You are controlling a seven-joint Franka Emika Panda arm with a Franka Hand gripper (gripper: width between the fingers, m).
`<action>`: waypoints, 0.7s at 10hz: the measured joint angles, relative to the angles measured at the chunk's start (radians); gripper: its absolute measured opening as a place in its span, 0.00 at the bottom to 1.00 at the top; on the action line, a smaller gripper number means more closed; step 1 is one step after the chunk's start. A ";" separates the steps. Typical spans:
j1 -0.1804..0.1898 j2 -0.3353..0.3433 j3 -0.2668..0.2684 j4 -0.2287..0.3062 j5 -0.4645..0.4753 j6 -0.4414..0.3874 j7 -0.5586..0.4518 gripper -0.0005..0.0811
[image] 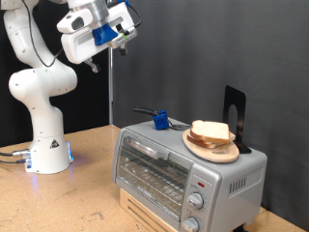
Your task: Make a piece of toast with the oven
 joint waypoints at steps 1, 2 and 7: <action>0.000 0.004 -0.007 0.000 0.034 0.013 -0.002 1.00; 0.000 0.017 -0.017 0.001 0.063 0.025 -0.002 1.00; -0.008 0.100 -0.035 0.019 0.097 0.087 0.001 1.00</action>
